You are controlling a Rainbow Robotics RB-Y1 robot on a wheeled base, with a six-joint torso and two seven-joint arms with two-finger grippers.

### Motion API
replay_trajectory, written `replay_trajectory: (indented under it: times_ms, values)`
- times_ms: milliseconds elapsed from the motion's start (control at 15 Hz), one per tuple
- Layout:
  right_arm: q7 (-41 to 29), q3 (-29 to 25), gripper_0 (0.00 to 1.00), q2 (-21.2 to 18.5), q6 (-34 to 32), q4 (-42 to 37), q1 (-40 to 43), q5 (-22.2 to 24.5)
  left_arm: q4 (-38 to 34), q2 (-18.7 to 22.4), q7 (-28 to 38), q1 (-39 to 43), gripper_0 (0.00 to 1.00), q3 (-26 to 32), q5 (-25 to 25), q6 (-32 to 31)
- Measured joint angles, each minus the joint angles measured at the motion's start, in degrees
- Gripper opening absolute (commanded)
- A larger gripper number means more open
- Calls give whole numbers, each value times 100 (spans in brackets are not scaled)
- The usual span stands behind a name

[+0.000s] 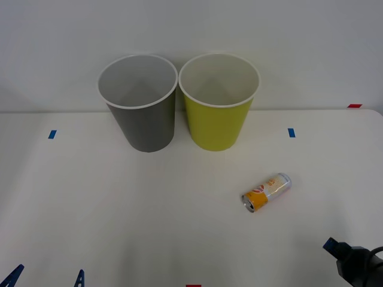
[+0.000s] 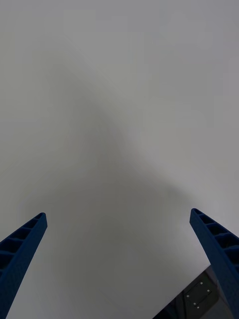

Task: Put cans in the gray bin and PET bottles in the light green bin.

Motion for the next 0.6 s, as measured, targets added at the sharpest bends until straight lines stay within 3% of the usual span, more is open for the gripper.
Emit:
replay_trajectory:
  times_ms: [267, 600]
  values:
    - [-640, -69, 100, -149, 359, 0, -775, -315, 0, 0, 0, 0, 100, 0, 0, 0]
    - [-1267, -857, 100, 41, 1175, 0, -1859, -1724, 0, 0, 0, 0, 100, 0, 0, 0]
